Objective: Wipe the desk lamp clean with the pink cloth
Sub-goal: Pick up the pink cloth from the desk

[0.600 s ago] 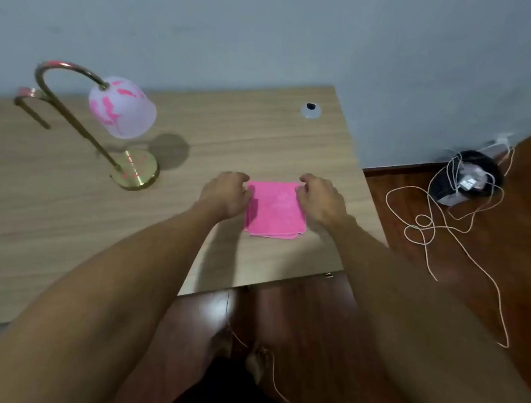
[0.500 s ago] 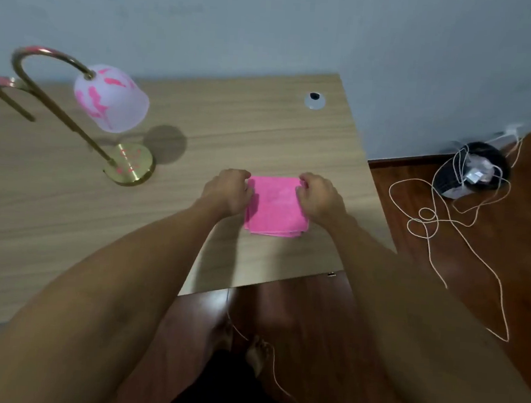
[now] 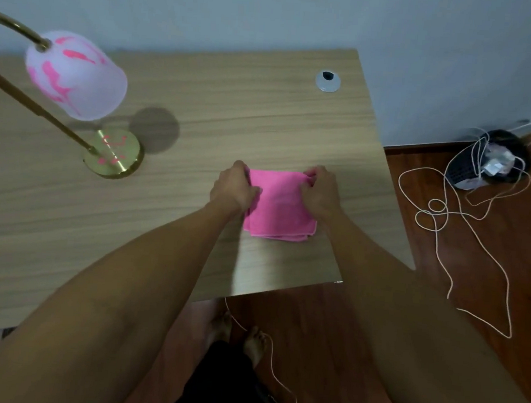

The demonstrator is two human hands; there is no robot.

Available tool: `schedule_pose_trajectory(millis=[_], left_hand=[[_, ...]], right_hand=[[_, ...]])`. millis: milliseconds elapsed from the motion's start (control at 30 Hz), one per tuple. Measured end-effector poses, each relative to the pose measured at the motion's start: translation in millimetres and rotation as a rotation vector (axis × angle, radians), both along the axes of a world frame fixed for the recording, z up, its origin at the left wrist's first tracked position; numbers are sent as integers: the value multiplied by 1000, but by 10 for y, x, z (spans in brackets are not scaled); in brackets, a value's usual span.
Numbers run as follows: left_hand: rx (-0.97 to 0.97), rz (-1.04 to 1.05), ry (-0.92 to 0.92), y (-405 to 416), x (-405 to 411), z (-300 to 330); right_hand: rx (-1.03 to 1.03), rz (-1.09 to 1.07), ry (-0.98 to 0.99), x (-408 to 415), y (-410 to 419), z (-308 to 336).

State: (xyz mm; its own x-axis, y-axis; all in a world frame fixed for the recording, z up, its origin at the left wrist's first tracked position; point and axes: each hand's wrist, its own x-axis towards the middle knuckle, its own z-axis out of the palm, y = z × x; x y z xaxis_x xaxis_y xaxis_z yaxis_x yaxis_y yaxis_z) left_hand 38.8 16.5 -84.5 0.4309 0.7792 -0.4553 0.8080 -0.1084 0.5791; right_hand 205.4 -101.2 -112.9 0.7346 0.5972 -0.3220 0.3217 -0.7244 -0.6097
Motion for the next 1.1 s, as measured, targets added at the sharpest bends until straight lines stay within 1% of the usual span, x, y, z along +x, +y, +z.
schedule_pose_trajectory(millis=[67, 167, 300, 400, 467, 533, 600, 700, 800, 833, 900, 967, 1100], left_hand=[[-8, 39, -9, 21, 1, -62], [-31, 114, -100, -19, -19, -68], [-170, 155, -281, -102, -96, 38], [-228, 189, -383, -79, -171, 223], [-259, 214, -411, -48, -242, 409], [-266, 251, -443, -27, -335, 601], [-239, 236, -472, -32, -448, 788], [-171, 227, -534, -44, -662, 1118], [-125, 183, -580, -13, -881, 1418], [-103, 206, -583, 17, -953, 1502], [-45, 253, -599, 86, -1082, 1689], [0, 306, -654, 147, -1194, 1884], [25, 390, -762, 352, -1463, 2195]], right_hand=[[17, -8, -9, -35, 9, 80], [70, 4, -7, -126, -11, 229], [174, -70, 141, -205, -55, 426], [256, -112, 223, -241, -77, 587], [267, -97, 325, -281, -94, 733], [238, -14, 427, -344, -130, 891], [218, 66, 483, -453, -171, 1050], [254, 87, 592, -657, -159, 1305], [350, 72, 820, -833, 0, 1618], [391, 50, 909, -899, 67, 1724], [437, 21, 1012, -1054, 193, 1926], [461, -1, 1042, -1193, 305, 2100], [527, -60, 983, -1379, 545, 2367]])
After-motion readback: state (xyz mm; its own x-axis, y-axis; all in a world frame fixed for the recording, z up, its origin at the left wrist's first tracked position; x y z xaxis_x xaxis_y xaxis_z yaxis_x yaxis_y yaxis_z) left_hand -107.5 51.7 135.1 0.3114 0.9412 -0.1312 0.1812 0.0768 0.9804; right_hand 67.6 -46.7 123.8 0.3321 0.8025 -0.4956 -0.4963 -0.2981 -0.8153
